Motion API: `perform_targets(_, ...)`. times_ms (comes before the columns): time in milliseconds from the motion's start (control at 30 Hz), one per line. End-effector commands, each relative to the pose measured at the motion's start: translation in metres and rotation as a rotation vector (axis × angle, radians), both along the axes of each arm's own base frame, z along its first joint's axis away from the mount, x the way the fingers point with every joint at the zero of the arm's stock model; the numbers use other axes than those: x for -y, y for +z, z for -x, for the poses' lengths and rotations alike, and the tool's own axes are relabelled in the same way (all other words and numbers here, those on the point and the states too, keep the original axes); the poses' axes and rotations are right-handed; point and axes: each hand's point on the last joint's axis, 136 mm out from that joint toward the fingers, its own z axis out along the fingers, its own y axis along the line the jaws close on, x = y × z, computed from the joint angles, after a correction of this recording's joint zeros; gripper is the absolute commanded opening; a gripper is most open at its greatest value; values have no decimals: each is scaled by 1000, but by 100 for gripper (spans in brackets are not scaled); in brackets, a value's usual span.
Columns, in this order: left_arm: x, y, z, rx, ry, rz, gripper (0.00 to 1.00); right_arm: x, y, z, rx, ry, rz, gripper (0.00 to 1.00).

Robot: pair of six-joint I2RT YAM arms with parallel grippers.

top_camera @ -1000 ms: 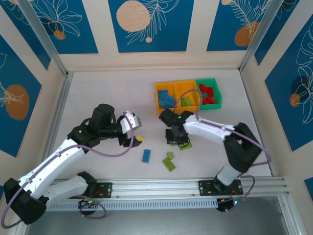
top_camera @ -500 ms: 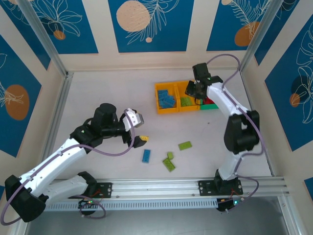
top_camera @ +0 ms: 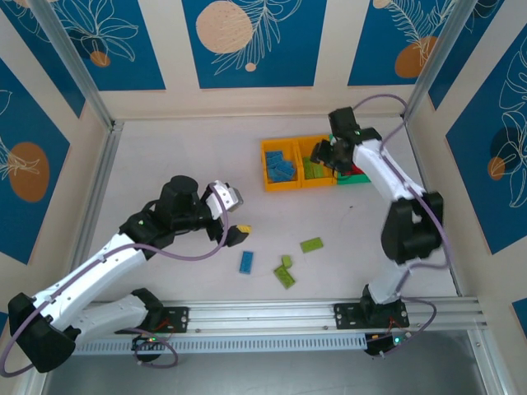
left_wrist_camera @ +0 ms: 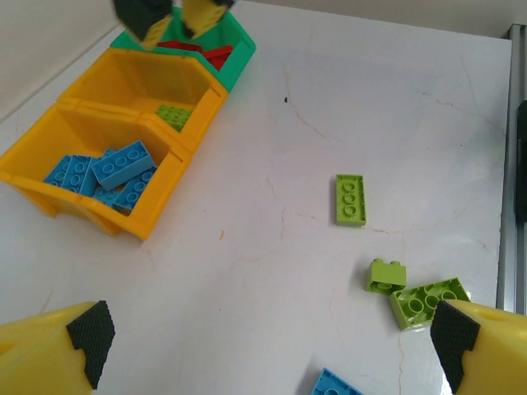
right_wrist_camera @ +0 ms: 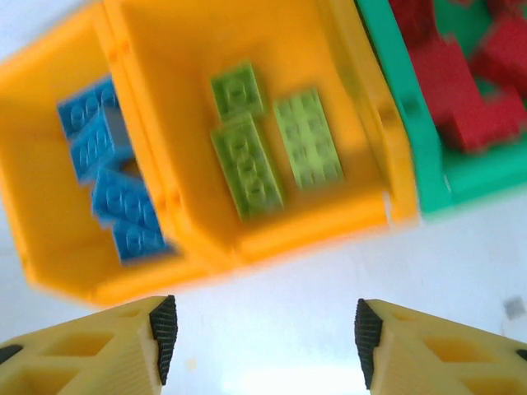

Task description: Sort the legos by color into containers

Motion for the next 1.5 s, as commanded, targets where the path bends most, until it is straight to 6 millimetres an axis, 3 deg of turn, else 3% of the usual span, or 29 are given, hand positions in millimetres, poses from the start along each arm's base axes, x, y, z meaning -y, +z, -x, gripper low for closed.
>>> perform_targets(0, 7, -3, 1, 3, -23, 4, 100, -13, 3, 62, -9, 13, -32, 65)
perform_targets(167, 13, -4, -1, 6, -50, -2, 100, -22, -46, 158, -167, 27, 22, 68)
perform_targets(267, 17, -5, -2, 2, -62, 4, 100, -26, -71, 186, -222, 131, 97, 75)
perform_targets(367, 21, -6, -2, -13, -76, 2, 100, -41, -89, 200, -306, 297, 112, 87)
perform_targets(500, 22, -7, -2, -18, -81, -7, 100, -45, -108, 203, -379, 385, 195, 94)
perform_targets(700, 19, -11, -1, -25, -70, -11, 100, -49, -133, 193, -416, 425, 232, 95)
perform_targets(833, 17, -12, 1, -27, -70, -13, 100, -50, -142, 191, -428, 442, 241, 90)
perform_targets(1033, 18, -19, 7, -46, -95, -19, 100, -46, -151, 194, -455, 426, 256, 75)
perform_targets(1300, 19, -41, 24, -72, -185, -67, 100, -46, -138, 194, -412, 385, 225, 56)
perform_targets(1467, 22, -35, 22, -60, -177, -46, 100, -44, -96, 170, -265, 314, 190, 52)
